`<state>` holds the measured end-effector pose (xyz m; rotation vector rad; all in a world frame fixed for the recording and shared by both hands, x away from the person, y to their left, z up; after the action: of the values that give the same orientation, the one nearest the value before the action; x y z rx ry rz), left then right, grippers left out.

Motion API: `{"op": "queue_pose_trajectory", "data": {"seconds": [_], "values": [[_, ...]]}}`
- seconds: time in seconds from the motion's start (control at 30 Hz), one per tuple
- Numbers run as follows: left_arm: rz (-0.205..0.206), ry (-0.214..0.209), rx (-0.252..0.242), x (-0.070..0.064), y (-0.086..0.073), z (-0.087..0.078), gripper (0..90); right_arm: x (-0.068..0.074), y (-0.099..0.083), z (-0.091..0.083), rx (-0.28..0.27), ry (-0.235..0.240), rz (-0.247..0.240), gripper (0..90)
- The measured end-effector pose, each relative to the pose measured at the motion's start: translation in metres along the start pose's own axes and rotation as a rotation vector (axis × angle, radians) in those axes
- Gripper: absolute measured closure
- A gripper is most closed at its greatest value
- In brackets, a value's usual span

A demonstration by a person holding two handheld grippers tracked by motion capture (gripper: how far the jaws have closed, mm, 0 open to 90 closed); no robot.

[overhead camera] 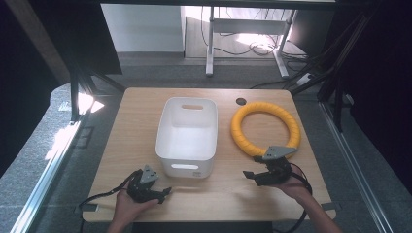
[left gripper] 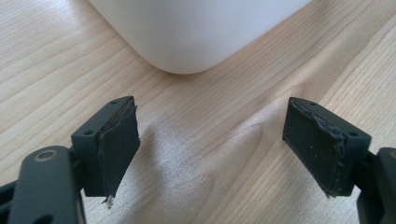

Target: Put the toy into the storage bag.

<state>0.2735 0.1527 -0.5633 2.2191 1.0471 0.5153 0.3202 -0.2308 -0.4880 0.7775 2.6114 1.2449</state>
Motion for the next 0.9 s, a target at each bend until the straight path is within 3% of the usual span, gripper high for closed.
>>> {"op": "queue_pose_trajectory", "data": {"seconds": [0.07, 0.13, 0.3, 0.57, 0.9], "values": [[0.000, -0.003, -0.004, 0.000, 0.000, 0.000, 18.8, -0.003, 0.006, -0.004, 0.006, 0.006, -0.047, 29.9], [0.002, -0.005, -0.007, 0.000, 0.000, -0.001, 18.8, -0.005, 0.009, -0.006, 0.014, 0.003, -0.061, 29.3], [-0.008, -0.010, -0.016, -0.001, 0.001, -0.001, 18.8, -0.022, 0.028, -0.007, 0.052, 0.057, -0.024, 26.8], [0.000, -0.010, -0.008, -0.002, 0.001, 0.000, 18.8, -0.047, 0.045, -0.007, 0.105, 0.045, 0.000, 25.1], [0.006, -0.007, -0.006, -0.002, 0.001, 0.000, 18.8, -0.071, 0.048, 0.004, 0.192, 0.019, 0.019, 28.4]]}}
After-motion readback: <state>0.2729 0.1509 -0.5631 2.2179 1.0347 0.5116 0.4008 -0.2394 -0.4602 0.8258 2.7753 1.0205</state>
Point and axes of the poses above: each handheld gripper's, and its own axes: z roughly forward along the jaws, y roughly out of its top, x roughly to its left, the point moved 4 cm from there along z, roughly forward along the jaws, and after that the axes turned 6 degrees about y, right-handed, at the moved point
